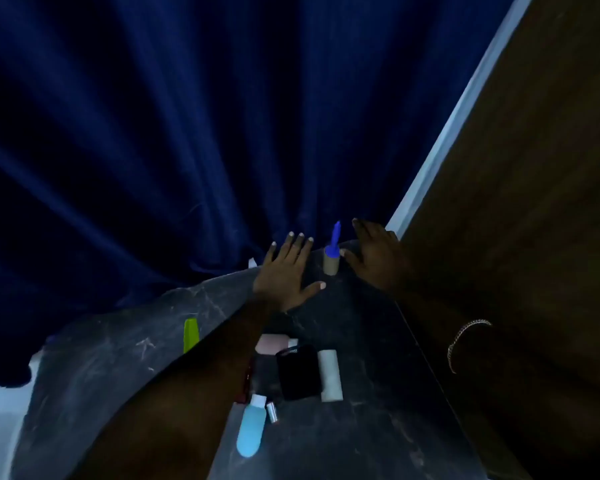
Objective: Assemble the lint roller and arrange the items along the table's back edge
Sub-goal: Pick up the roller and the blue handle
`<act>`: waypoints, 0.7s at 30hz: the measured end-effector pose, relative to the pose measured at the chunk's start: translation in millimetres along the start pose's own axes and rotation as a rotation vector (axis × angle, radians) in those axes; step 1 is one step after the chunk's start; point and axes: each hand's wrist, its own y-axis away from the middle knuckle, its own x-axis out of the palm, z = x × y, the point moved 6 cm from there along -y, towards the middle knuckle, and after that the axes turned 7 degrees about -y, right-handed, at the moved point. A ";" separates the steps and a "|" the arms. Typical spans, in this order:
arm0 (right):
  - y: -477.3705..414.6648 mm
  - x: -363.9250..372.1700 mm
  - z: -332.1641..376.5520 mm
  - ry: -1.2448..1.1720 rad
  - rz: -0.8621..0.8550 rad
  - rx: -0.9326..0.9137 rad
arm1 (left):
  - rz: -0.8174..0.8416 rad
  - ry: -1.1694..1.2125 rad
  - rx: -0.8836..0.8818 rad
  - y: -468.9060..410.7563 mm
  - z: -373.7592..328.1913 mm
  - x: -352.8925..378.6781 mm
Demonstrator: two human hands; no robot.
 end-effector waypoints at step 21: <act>-44.5 97.5 -41.1 -0.596 0.091 0.302 | 0.103 0.912 -0.297 -98.7 -33.1 83.0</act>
